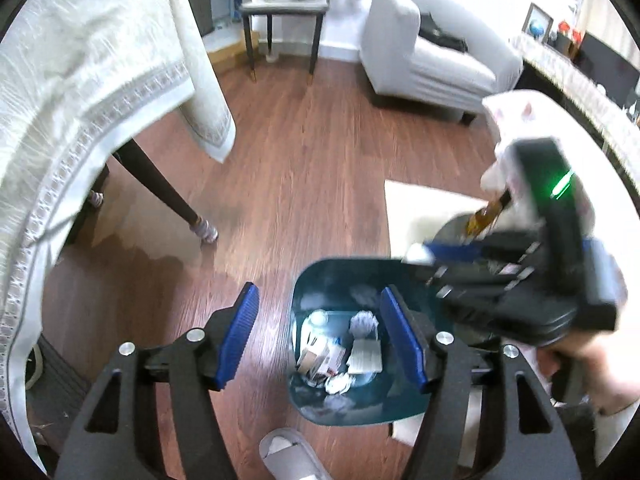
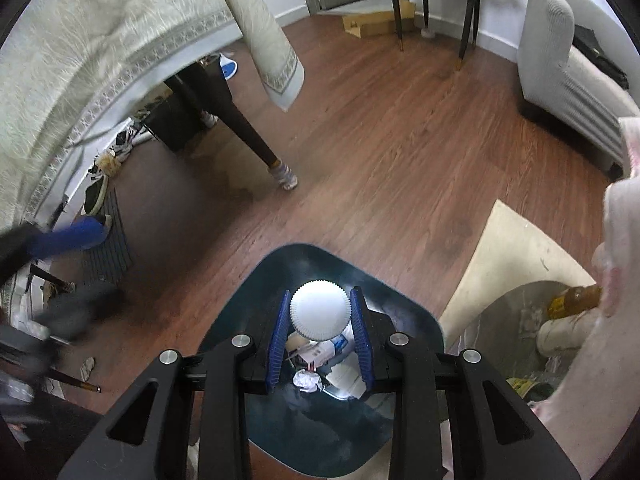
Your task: Collect trash
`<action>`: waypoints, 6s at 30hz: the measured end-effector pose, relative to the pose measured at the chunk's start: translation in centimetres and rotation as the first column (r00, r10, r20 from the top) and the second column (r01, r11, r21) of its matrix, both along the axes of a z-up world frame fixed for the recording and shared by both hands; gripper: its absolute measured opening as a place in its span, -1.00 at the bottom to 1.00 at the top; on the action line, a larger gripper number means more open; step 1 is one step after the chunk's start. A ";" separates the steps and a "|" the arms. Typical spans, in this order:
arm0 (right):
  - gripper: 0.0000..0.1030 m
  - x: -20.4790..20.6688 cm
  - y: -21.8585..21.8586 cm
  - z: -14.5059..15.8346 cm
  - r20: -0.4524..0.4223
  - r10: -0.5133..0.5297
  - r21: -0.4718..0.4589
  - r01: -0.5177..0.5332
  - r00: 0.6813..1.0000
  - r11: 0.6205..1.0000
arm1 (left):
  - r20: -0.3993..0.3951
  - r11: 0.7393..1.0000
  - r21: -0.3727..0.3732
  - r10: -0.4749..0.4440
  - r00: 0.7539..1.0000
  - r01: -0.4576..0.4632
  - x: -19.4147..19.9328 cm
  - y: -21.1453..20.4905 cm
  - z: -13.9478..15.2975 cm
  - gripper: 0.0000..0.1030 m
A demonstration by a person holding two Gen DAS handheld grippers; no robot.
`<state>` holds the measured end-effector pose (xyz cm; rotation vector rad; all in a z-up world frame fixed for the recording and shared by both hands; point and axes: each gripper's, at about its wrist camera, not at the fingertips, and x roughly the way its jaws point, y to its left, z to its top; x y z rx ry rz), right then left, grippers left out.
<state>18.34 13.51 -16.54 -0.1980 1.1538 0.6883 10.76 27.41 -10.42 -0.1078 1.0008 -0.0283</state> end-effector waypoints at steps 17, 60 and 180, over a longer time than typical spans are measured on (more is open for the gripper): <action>-0.40 -2.5 1.3 -7.0 -0.133 0.068 -0.188 -0.092 0.989 0.978 | 0.182 1.000 -0.015 -0.012 0.983 0.015 -0.4 -2.6 7.4 -0.14; 0.29 -8.5 -17.9 16.2 0.468 -0.280 0.179 0.220 0.839 0.959 | 0.489 0.989 0.128 0.004 0.873 -0.077 -6.3 -10.3 13.4 0.93; 0.93 -13.3 -25.6 18.0 0.591 -0.273 0.235 0.162 0.759 0.958 | 0.464 0.983 0.170 -0.022 0.885 -0.065 -8.5 -15.8 9.3 0.93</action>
